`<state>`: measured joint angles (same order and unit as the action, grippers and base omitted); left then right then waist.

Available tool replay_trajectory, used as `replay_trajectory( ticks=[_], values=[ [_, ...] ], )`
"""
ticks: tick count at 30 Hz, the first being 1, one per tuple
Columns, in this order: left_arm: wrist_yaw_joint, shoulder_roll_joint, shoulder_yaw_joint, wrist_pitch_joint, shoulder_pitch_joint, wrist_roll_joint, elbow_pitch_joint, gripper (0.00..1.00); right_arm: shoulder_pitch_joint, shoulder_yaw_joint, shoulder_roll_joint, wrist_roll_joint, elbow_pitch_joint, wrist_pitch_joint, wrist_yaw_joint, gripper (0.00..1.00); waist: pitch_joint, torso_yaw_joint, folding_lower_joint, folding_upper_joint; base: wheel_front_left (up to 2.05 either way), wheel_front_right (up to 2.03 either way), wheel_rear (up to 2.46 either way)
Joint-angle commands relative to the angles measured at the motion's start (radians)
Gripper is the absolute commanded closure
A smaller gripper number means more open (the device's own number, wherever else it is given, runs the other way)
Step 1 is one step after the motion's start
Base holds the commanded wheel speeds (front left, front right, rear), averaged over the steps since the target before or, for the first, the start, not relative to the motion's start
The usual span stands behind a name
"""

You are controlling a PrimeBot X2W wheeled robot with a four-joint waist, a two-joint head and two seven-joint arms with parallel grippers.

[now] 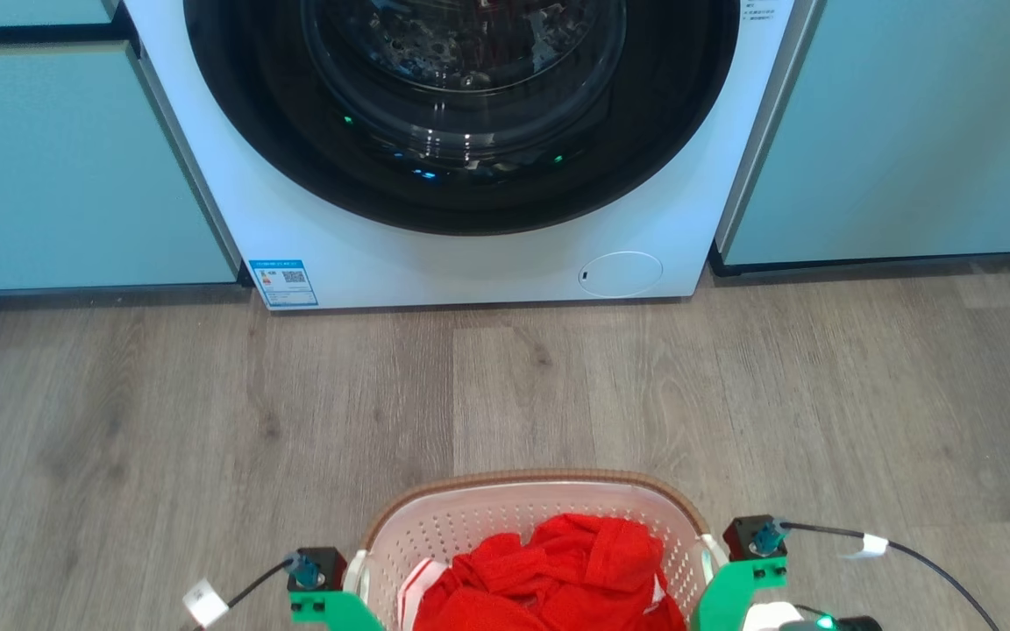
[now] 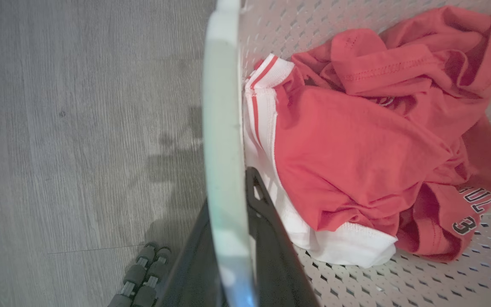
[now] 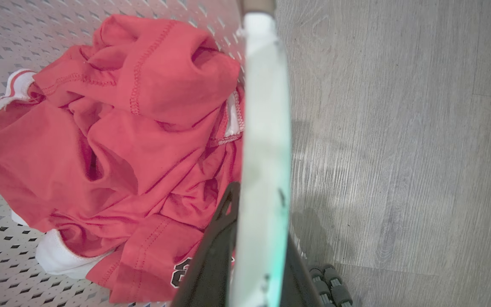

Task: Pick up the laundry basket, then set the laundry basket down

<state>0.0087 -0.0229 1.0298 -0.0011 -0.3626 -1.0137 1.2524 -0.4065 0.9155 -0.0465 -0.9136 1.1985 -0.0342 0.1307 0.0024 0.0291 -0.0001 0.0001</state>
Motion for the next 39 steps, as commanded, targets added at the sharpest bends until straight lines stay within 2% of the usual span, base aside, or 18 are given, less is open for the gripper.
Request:
replay_trajectory(
  ticks=[1, 29, 39],
  values=[
    [0.003, -0.027, -0.011, -0.008, -0.028, -0.005, 0.005, 1.00, -0.017, 0.022, -0.004, -0.007, -0.012, 0.005, 0.000, 1.00, -0.002, -0.001, 0.0001, -0.0001, 0.00, 0.00, 0.00],
    [0.003, -0.027, 0.024, -0.014, -0.039, -0.026, 0.020, 1.00, -0.050, 0.126, -0.004, -0.095, 0.004, 0.041, 0.000, 1.00, 0.000, -0.013, 0.0001, -0.0001, 0.00, 0.00, 0.00],
    [0.004, -0.028, 0.030, -0.023, -0.081, -0.024, 0.027, 1.00, -0.091, 0.147, -0.004, -0.111, 0.016, 0.054, 0.000, 1.00, 0.053, -0.017, 0.0001, -0.0001, 0.00, 0.00, 0.00]
  ],
)
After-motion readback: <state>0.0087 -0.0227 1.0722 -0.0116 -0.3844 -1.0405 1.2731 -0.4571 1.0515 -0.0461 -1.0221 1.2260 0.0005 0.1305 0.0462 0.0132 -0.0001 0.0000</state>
